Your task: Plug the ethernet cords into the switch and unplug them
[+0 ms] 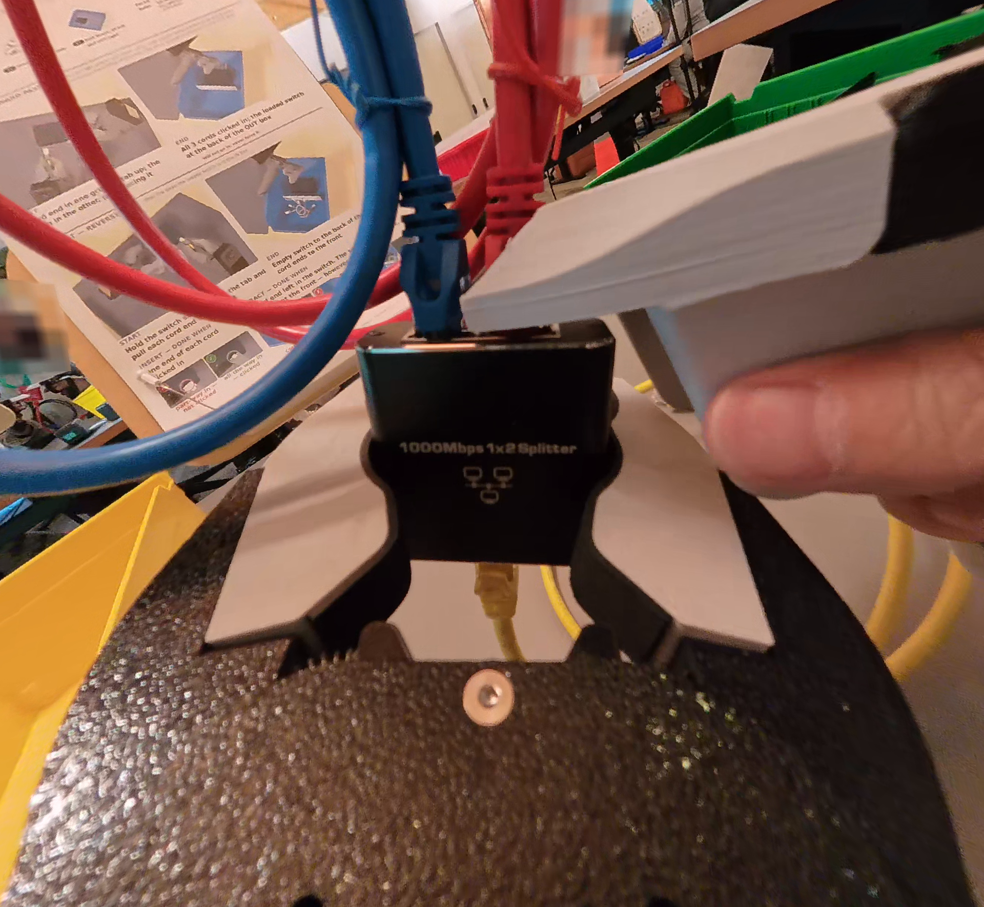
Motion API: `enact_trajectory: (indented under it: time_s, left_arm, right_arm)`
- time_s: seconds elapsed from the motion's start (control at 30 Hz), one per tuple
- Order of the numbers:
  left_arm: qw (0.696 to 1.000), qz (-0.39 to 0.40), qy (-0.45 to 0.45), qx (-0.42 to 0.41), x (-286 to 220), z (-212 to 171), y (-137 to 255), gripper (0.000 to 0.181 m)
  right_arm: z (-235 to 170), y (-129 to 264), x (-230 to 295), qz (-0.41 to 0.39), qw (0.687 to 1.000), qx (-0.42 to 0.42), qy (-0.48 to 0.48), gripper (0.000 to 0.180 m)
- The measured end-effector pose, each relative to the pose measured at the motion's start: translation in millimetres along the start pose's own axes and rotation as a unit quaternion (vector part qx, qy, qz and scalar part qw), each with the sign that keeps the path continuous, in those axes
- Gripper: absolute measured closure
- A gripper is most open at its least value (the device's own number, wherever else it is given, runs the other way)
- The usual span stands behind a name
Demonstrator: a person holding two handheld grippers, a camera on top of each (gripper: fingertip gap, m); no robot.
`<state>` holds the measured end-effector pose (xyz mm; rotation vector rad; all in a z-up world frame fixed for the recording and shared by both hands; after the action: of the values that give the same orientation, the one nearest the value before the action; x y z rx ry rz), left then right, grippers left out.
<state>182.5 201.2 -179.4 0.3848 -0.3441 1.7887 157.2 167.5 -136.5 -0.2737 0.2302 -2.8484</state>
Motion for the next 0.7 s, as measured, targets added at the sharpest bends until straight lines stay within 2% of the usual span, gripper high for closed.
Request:
enact_trajectory:
  time_s: [0.2,0.4,0.53,0.7]
  left_arm:
    - [0.999,-0.027,0.006,-0.025,-6,5,2,0.107]
    - [0.992,-0.122,-0.014,-0.032,-19,12,16,0.105]
    - [0.974,-0.214,-0.076,-0.027,-15,16,54,0.109]
    - [0.936,-0.256,-0.240,-0.016,22,53,79,0.113]
  right_arm:
    - [0,8,-9,0.022,0.997,-0.015,-0.070,0.166]
    - [11,31,-32,0.035,0.988,-0.015,-0.151,0.166]
    - [5,48,-48,0.060,0.977,0.079,-0.188,0.166]
    - [-1,42,-45,0.136,0.951,0.186,-0.207,0.166]
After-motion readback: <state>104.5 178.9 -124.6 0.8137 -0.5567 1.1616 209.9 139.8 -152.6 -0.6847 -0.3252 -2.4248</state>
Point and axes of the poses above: each gripper's, where its closed fingertips meet, y back along the fingers, z out of its top, x = y × z across the jaws, the point moved 2 cm from there along y, back along the fingers, and after that the axes turned 9 degrees about z, right-handed, at the moved point
